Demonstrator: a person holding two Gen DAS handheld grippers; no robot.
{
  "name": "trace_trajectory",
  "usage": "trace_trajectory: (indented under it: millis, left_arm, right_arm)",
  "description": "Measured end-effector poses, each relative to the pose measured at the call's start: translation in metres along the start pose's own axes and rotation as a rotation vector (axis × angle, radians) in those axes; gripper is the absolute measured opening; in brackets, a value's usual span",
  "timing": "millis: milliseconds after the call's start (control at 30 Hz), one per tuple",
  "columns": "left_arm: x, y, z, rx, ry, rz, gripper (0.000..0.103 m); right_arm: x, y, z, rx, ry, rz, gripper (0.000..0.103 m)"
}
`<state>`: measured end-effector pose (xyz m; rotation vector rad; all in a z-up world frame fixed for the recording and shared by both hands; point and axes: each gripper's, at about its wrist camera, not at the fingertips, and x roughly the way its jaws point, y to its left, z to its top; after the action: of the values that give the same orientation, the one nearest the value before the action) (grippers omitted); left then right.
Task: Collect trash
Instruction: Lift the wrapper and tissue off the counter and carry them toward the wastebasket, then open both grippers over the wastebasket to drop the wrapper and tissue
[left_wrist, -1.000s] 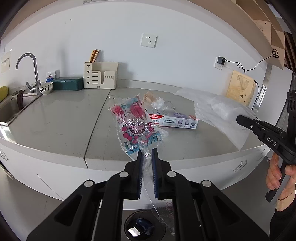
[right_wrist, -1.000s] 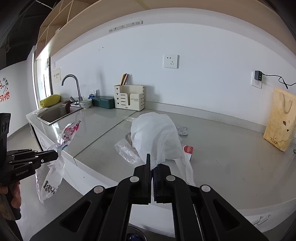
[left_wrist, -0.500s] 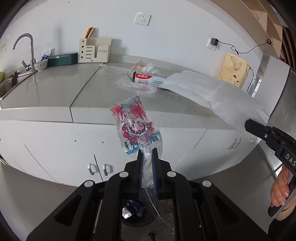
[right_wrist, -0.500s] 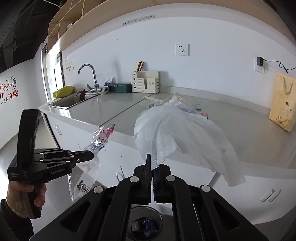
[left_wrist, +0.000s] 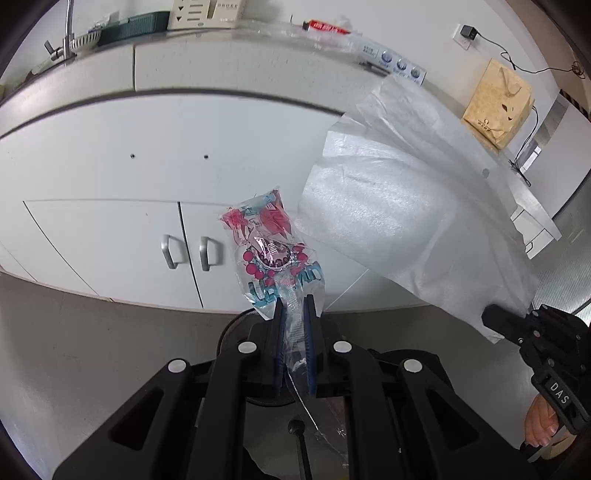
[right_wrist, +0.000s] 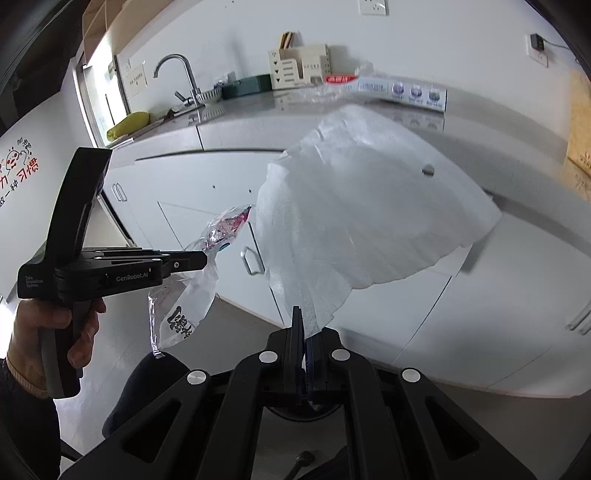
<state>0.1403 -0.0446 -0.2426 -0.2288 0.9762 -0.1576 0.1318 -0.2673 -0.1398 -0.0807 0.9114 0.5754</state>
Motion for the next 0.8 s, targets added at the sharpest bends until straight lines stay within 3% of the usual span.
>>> trace_trajectory:
  millis: [200,533,800]
  left_arm:
    - [0.062,0.023,-0.017,-0.046,0.118,0.014,0.01]
    - [0.146,0.061,-0.048,-0.142,0.25,0.02,0.01]
    - [0.223,0.073,-0.072,-0.198,0.369,-0.016,0.01]
  right_arm:
    - [0.066,-0.015,-0.02,0.02,0.127,0.006,0.006]
    - [0.153,-0.028,-0.057,0.064,0.321,0.035,0.006]
    - [0.223,-0.032,-0.079,0.093,0.52,0.037,0.006]
